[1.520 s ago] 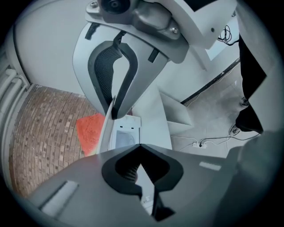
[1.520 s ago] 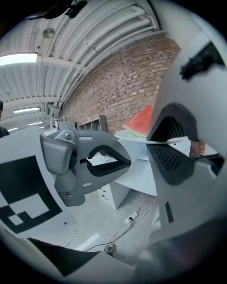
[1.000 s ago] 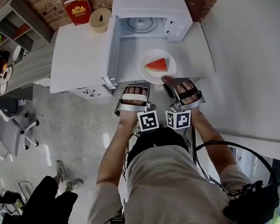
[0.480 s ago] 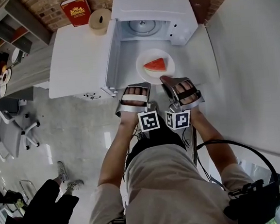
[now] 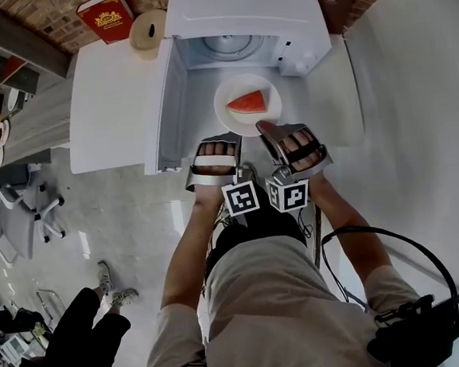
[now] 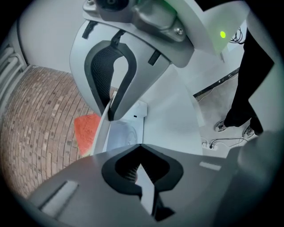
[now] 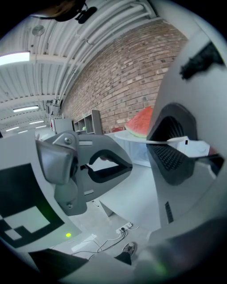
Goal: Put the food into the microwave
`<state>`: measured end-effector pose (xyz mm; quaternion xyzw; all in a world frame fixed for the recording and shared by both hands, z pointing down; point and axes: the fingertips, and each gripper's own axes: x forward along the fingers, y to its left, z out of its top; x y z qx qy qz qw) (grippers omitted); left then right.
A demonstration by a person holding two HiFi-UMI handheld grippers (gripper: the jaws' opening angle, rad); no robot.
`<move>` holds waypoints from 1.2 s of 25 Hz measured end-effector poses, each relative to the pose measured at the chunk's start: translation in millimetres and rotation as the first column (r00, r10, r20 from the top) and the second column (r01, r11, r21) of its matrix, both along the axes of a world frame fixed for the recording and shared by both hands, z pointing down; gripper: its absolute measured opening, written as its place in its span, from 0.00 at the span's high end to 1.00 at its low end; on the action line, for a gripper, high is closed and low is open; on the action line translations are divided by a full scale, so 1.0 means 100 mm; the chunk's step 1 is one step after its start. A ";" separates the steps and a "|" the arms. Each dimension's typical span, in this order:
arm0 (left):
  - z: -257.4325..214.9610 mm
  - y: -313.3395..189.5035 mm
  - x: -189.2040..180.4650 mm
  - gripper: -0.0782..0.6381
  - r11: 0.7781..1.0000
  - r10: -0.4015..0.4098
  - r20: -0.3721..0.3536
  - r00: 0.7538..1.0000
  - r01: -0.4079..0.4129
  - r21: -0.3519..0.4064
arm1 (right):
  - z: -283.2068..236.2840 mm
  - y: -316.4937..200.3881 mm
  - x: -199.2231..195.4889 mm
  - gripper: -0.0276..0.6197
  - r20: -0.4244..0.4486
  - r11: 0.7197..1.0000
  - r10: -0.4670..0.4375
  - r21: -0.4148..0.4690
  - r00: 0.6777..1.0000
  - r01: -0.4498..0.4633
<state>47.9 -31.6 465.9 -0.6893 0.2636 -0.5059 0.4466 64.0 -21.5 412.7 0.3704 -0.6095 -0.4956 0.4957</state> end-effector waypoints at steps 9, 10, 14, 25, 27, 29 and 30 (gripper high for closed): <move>0.28 -0.51 0.25 0.88 0.999 -0.025 0.031 0.999 0.027 -0.038 | 0.25 -0.56 0.27 0.93 0.047 0.999 -0.011 -0.034 0.999 0.013; 0.31 -0.56 0.26 0.88 0.999 -0.026 0.036 0.999 0.028 -0.042 | 0.27 -0.61 0.28 0.93 0.053 0.999 -0.014 -0.035 0.999 0.016; 0.41 -0.74 0.30 0.88 0.997 -0.040 0.039 0.998 0.042 -0.059 | 0.37 -0.83 0.29 0.93 0.066 0.999 -0.030 -0.042 0.997 0.032; 0.70 -1.08 0.30 0.88 0.991 -0.089 0.053 0.995 0.094 -0.093 | 0.77 -1.31 0.40 0.93 0.109 0.993 -0.023 -0.115 0.994 0.036; 0.72 -1.16 0.30 0.88 0.990 -0.099 0.049 0.994 0.103 -0.094 | 0.82 -1.41 0.42 0.93 0.109 0.992 -0.024 -0.121 0.994 0.037; 0.76 -1.23 0.29 0.88 0.988 -0.110 0.046 0.993 0.115 -0.100 | 0.85 -1.50 0.42 0.93 0.111 0.992 -0.024 -0.122 0.994 0.037; 0.78 -1.25 0.28 0.88 0.987 -0.116 0.044 0.992 0.120 -0.106 | 0.87 -1.54 0.42 0.93 0.111 0.992 -0.024 -0.122 0.994 0.037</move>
